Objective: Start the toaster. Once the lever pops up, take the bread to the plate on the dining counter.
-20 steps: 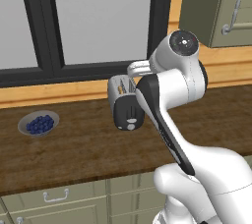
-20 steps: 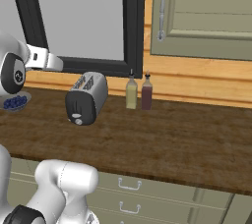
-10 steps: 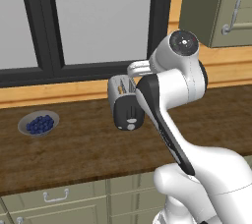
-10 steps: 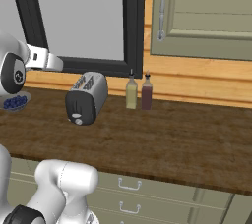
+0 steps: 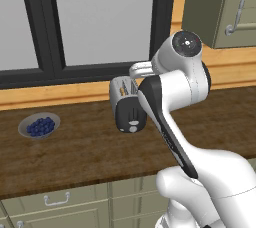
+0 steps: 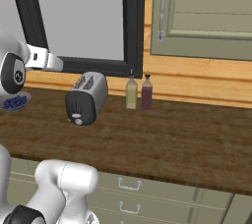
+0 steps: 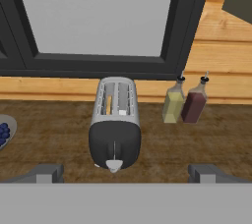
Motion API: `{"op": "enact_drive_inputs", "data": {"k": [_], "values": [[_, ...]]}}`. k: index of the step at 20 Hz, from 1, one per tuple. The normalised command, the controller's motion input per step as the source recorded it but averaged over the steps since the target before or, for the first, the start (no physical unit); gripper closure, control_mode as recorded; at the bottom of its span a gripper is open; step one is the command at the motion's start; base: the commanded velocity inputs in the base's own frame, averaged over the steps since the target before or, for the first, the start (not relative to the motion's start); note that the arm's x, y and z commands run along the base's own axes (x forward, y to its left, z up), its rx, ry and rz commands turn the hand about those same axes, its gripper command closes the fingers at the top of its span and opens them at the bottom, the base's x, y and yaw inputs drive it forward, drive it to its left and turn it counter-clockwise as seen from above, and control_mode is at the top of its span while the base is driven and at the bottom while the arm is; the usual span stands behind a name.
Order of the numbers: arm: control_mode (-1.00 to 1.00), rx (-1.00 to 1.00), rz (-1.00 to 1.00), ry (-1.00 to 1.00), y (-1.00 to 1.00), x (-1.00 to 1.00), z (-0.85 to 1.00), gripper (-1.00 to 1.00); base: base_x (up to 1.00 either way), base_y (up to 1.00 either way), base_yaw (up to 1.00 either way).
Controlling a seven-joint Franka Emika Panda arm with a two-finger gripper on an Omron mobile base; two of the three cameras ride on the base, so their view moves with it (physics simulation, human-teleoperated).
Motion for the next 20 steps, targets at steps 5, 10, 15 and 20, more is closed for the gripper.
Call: {"op": "enact_drive_inputs", "data": {"k": [5, 10, 15, 20], "values": [[-1.00, 0.00, 0.00, 0.00, 0.00, 0.00, 0.00, -1.00, 0.00, 0.00, 0.00], [-1.00, 0.00, 0.00, 0.00, 0.00, 0.00, 0.00, -1.00, 0.00, 0.00, 0.00], [-1.00, 0.00, 0.00, 0.00, 0.00, 0.00, 0.00, -1.00, 0.00, 0.00, 0.00], [-1.00, 0.00, 0.00, 0.00, 0.00, 0.00, 0.00, -1.00, 0.00, 0.00, 0.00]]}}
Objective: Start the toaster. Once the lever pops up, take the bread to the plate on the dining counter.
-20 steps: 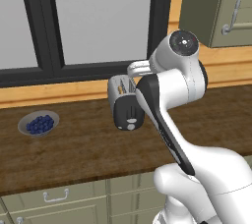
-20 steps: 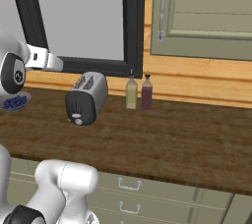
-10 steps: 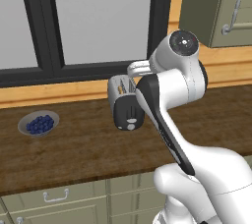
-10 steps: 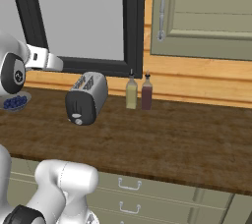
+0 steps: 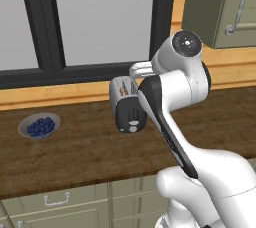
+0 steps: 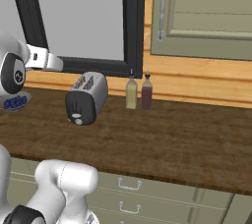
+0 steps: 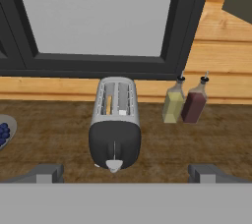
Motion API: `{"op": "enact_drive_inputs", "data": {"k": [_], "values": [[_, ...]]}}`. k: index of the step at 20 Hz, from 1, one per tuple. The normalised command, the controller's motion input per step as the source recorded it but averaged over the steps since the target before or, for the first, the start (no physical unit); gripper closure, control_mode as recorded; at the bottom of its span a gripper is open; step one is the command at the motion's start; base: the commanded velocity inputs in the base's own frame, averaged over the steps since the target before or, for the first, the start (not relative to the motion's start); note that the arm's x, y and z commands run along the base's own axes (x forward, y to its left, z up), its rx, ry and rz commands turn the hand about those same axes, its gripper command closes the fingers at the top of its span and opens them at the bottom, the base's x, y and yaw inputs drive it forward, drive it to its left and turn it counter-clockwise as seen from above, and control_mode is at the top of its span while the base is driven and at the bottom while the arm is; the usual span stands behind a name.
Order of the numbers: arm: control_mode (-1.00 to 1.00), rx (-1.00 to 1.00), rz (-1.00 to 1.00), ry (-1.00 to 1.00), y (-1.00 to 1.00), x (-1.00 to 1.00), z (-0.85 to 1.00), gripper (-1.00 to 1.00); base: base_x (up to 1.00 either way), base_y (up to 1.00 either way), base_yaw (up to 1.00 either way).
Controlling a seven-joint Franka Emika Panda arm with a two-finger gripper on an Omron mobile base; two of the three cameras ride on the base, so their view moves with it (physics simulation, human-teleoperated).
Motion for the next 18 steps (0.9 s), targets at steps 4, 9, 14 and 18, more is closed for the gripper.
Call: {"op": "enact_drive_inputs", "data": {"k": [4, 9, 14, 18], "values": [[-1.00, 0.00, 0.00, 0.00, 0.00, 0.00, 0.00, -1.00, 0.00, 0.00, 0.00], [-1.00, 0.00, 0.00, 0.00, 0.00, 0.00, 0.00, -1.00, 0.00, 0.00, 0.00], [-1.00, 0.00, 0.00, 0.00, 0.00, 0.00, 0.00, -1.00, 0.00, 0.00, 0.00], [-1.00, 0.00, 0.00, 0.00, 0.00, 0.00, 0.00, -1.00, 0.00, 0.00, 0.00]]}}
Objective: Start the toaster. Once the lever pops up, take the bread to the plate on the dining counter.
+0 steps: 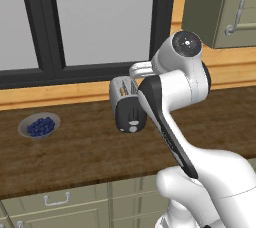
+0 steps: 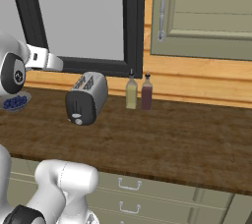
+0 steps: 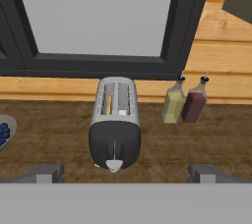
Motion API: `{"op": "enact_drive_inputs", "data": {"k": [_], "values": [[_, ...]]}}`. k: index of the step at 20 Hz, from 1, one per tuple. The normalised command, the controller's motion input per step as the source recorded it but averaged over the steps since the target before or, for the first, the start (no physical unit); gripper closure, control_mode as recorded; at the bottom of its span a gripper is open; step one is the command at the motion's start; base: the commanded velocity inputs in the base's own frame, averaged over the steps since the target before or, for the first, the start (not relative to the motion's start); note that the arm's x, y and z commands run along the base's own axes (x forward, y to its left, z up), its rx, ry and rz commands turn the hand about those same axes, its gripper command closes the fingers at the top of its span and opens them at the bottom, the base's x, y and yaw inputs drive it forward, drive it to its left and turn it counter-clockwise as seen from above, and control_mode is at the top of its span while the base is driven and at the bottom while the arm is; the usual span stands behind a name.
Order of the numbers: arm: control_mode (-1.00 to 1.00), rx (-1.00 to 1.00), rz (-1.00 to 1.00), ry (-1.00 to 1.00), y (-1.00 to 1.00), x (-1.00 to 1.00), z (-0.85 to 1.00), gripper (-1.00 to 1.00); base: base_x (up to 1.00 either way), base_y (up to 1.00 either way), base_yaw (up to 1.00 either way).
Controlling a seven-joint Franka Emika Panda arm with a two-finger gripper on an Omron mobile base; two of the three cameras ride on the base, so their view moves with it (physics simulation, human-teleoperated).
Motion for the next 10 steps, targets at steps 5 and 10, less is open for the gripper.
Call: {"op": "enact_drive_inputs", "data": {"k": [5, 10], "values": [[-1.00, 0.00, 0.00, 0.00, 0.00, 0.00, 0.00, -1.00, 0.00, 0.00, 0.00], [-1.00, 0.00, 0.00, 0.00, 0.00, 0.00, 0.00, -1.00, 0.00, 0.00, 0.00]]}}
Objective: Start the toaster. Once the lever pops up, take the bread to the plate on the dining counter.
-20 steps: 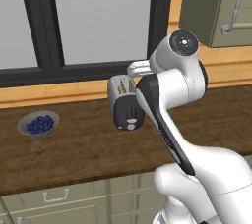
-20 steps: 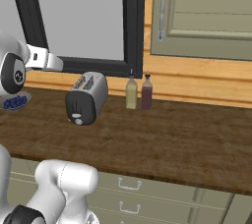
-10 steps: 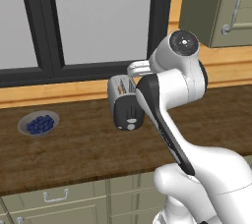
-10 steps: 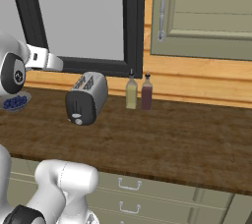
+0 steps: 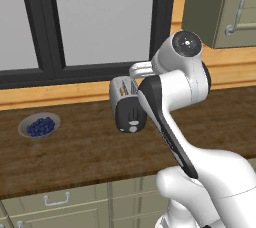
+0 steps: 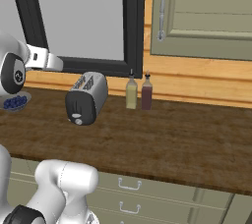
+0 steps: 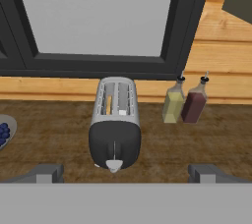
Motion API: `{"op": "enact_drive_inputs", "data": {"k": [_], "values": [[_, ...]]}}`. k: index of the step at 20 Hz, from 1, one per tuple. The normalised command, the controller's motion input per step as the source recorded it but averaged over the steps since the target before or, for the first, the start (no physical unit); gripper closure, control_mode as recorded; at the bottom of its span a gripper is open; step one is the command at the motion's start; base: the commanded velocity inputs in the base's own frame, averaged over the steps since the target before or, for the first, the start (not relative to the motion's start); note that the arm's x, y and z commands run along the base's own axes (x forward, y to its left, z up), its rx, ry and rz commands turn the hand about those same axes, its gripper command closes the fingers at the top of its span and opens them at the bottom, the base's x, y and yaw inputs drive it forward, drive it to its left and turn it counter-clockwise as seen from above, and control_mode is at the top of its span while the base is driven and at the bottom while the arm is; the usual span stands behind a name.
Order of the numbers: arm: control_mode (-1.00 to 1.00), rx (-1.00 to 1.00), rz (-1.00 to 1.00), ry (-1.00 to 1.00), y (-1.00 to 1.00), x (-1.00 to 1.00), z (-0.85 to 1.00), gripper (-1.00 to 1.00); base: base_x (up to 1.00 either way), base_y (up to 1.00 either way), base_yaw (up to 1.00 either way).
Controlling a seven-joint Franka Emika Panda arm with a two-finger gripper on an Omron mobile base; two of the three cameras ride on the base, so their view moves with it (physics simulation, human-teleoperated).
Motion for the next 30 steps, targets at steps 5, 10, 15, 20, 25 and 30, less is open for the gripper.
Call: {"op": "enact_drive_inputs", "data": {"k": [5, 10, 15, 20, 25, 30], "values": [[-1.00, 0.00, 0.00, 0.00, 0.00, 0.00, 0.00, -1.00, 0.00, 0.00, 0.00], [-1.00, 0.00, 0.00, 0.00, 0.00, 0.00, 0.00, -1.00, 0.00, 0.00, 0.00], [-1.00, 0.00, 0.00, 0.00, 0.00, 0.00, 0.00, -1.00, 0.00, 0.00, 0.00], [-1.00, 0.00, 0.00, 0.00, 0.00, 0.00, 0.00, -1.00, 0.00, 0.00, 0.00], [-1.00, 0.00, 0.00, 0.00, 0.00, 0.00, 0.00, -1.00, 0.00, 0.00, 0.00], [-1.00, 0.00, 0.00, 0.00, 0.00, 0.00, 0.00, -1.00, 0.00, 0.00, 0.00]]}}
